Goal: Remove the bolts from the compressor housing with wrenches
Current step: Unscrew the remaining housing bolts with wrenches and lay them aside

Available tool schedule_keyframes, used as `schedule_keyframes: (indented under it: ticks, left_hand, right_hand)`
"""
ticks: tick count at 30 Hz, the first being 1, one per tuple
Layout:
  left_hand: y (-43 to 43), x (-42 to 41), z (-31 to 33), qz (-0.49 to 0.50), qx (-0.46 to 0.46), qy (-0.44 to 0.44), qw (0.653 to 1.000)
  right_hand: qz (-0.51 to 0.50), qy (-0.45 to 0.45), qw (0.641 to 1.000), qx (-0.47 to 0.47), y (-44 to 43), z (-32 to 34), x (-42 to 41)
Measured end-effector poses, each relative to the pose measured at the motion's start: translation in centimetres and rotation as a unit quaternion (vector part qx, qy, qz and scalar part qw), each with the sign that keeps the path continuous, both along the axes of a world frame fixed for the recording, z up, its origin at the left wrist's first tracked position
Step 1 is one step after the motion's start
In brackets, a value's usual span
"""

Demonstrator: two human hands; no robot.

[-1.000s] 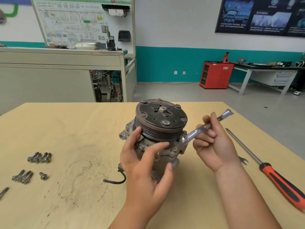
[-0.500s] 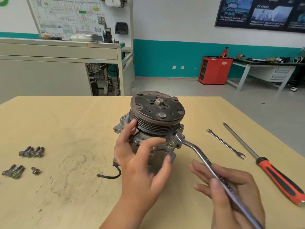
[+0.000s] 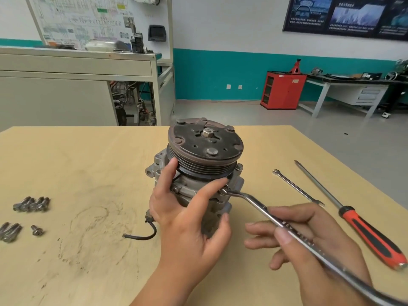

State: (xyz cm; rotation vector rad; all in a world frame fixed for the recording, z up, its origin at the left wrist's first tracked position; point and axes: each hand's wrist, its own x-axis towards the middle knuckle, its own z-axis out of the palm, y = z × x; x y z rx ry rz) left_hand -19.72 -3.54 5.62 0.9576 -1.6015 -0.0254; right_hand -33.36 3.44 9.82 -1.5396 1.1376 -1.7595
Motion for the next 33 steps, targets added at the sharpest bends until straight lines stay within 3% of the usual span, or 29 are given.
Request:
schedule_keyframes:
  ticks: [3, 6, 10, 12, 15, 18, 21, 24, 26, 30, 33]
  left_hand:
    - [0.0, 0.0, -0.1, 0.001, -0.004, 0.002, 1.000]
    - [0.0, -0.1, 0.0, -0.003, 0.002, 0.015, 1.000]
    - [0.0, -0.2, 0.0, -0.010, -0.003, 0.028, 1.000]
    - [0.0, -0.2, 0.0, -0.011, -0.007, 0.029, 0.999]
    - [-0.2, 0.0, -0.1, -0.007, -0.012, 0.019, 1.000]
    - [-0.3, 0.0, -0.1, -0.006, -0.016, 0.022, 1.000]
    - [-0.2, -0.2, -0.2, -0.003, -0.017, 0.030, 0.999]
    - [-0.1, -0.4, -0.1, -0.008, -0.018, 0.036, 0.999]
    - [-0.1, -0.4, -0.1, -0.006, -0.020, 0.033, 0.999]
    - [-0.1, -0.1, -0.2, -0.011, -0.019, 0.034, 0.999]
    - [-0.1, -0.1, -0.3, 0.000, -0.018, 0.017, 1.000]
  right_hand:
    - [0.069, -0.046, 0.996, 0.010, -1.5, 0.2, -2.1]
    - [0.111, -0.148, 0.982, 0.033, -2.6, 0.4, -2.3]
    - [0.054, -0.264, 0.963, 0.023, -3.4, -0.8, -1.0]
    - [0.016, -0.255, 0.967, -0.021, -3.2, -1.3, -0.1]
    - [-0.046, -0.143, 0.984, -0.100, -2.2, -2.1, 1.3]
    - [-0.054, -0.096, 0.991, -0.080, -1.3, -2.3, 2.2]
    - [-0.033, -0.169, 0.984, -0.056, -1.8, -2.0, 1.5]
    - [0.020, -0.305, 0.949, 0.070, -5.5, -1.1, -0.1]
    - [0.049, -0.289, 0.948, 0.124, -8.4, -0.7, -0.6]
    - [0.088, -0.243, 0.956, 0.141, -12.0, 1.3, 0.3]
    - [0.156, -0.400, 0.898, 0.095, -10.7, 1.2, -0.5]
